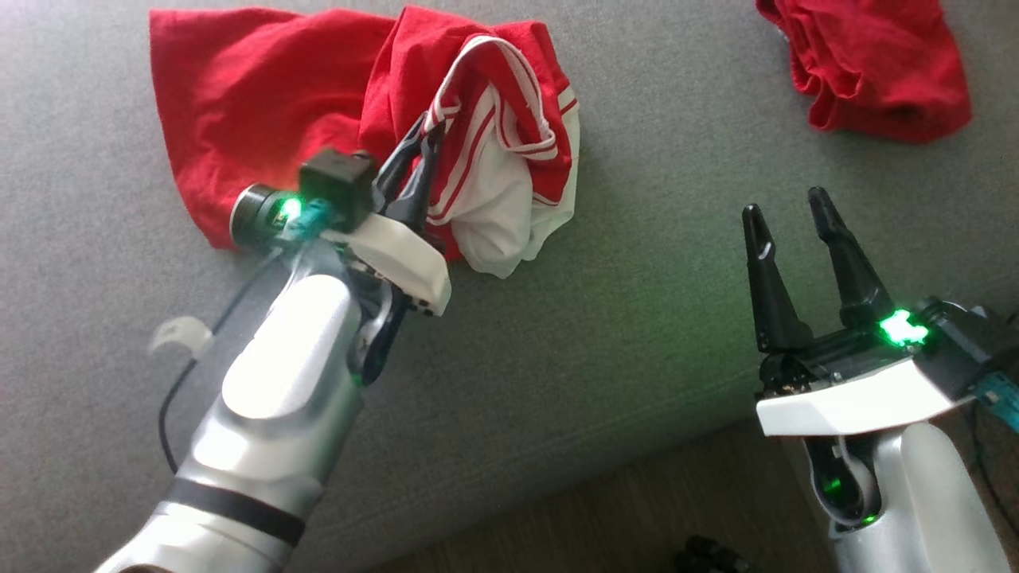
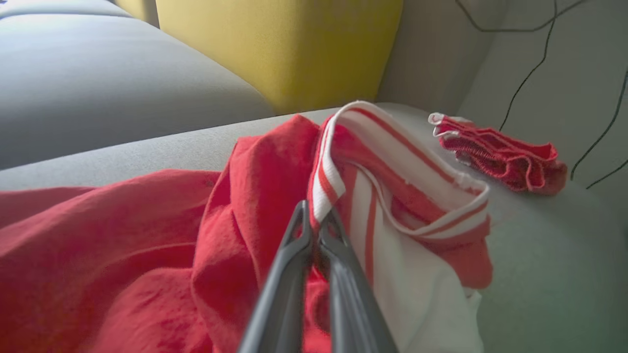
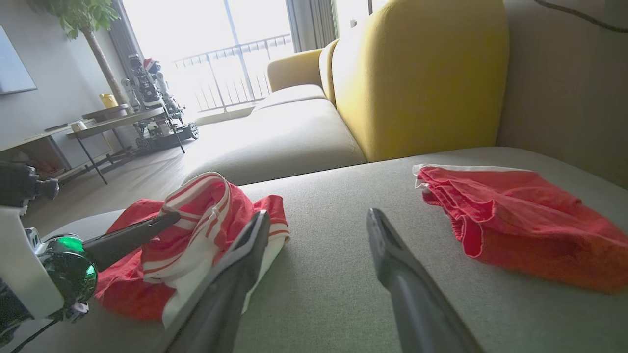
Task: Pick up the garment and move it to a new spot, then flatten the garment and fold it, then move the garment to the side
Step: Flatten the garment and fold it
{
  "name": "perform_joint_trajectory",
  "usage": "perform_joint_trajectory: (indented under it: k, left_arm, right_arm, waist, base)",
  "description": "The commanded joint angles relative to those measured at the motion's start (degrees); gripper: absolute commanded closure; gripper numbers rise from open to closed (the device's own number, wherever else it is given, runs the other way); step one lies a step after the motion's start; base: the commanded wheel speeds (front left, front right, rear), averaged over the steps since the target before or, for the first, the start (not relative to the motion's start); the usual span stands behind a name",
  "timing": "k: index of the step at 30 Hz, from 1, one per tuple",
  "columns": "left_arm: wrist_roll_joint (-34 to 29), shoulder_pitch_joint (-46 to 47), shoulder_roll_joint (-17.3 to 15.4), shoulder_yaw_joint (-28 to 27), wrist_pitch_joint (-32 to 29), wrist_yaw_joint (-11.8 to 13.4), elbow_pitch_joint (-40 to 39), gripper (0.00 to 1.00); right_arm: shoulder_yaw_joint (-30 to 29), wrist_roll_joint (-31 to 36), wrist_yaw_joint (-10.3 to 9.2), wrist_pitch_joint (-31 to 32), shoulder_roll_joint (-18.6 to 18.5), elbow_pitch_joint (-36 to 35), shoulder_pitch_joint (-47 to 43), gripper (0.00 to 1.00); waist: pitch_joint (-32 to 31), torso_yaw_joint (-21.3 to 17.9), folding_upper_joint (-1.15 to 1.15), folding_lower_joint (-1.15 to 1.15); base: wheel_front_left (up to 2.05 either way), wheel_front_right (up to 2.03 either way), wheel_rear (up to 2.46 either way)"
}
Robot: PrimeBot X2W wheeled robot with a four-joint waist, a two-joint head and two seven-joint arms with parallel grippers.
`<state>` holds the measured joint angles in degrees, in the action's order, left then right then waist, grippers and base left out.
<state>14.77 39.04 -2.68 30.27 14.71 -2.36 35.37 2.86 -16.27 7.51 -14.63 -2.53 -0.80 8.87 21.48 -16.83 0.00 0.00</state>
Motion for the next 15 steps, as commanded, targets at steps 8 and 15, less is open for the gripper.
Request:
perform_joint_trajectory:
  k: [8, 15]
  left_arm:
    - [22.6, 5.6, -0.2, 1.1, -4.4, -4.5, -7.7, 1.00]
    - [38.5, 15.5, -0.2, -0.6, -16.5, -0.7, -16.1, 1.00]
  right_arm:
    - [2.3, -0.8, -0.02, -0.4, -0.3, -0.8, 0.2, 0.00]
    - [2.8, -3.4, -0.02, -0.4, -0.3, 0.1, -0.6, 0.00]
  waist:
    - [-4.8, -1.5, 0.00, 0.00]
    - [-8.1, -4.3, 0.00, 0.00]
  base:
    - [0.00, 0.00, 0.00]
    - [0.00, 0.00, 0.00]
